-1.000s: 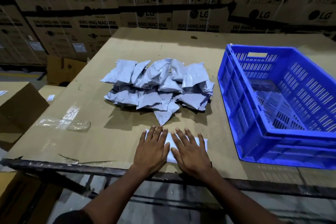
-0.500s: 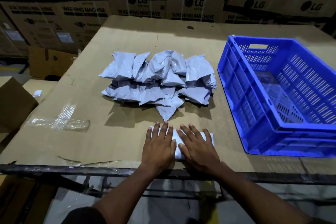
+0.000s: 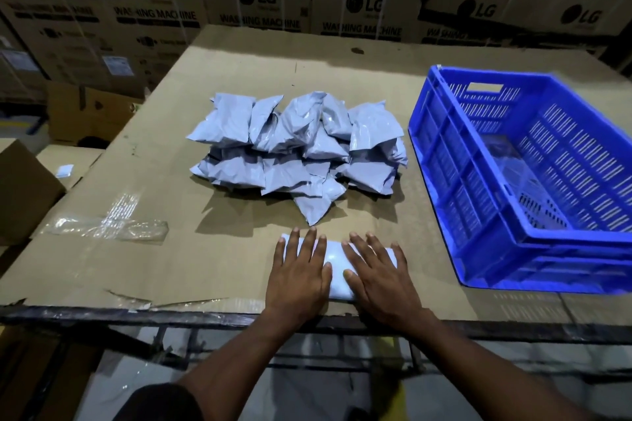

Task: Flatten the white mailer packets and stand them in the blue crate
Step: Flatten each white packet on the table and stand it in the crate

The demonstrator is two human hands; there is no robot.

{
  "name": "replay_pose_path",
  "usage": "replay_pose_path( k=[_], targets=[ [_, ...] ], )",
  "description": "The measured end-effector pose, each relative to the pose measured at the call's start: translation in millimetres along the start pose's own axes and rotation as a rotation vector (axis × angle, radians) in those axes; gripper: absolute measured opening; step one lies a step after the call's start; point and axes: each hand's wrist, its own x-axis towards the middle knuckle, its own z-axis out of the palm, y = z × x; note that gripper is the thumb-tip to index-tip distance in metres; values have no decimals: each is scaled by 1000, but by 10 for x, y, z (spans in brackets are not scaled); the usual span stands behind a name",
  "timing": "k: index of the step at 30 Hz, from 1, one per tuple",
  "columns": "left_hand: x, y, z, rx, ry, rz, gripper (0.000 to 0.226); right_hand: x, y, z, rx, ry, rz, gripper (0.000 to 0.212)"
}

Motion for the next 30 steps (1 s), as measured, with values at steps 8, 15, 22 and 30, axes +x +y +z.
replay_pose_path(
  k=[8,15,22,30],
  targets=[
    [71,-18,-25,-12,-89,-13,58,1,74,-137,100,-152,-23,78],
    [52,-51,-184,-77,-290,-20,97,-136,147,-182,33,-152,-166,74],
    [-88,-353,-119,50,-50,312,62,-94,93,-270,154,41,-179,57],
    [-7,-372,-263,83,93,267,53,-66,70,-211,-59,210,-321,73]
  ],
)
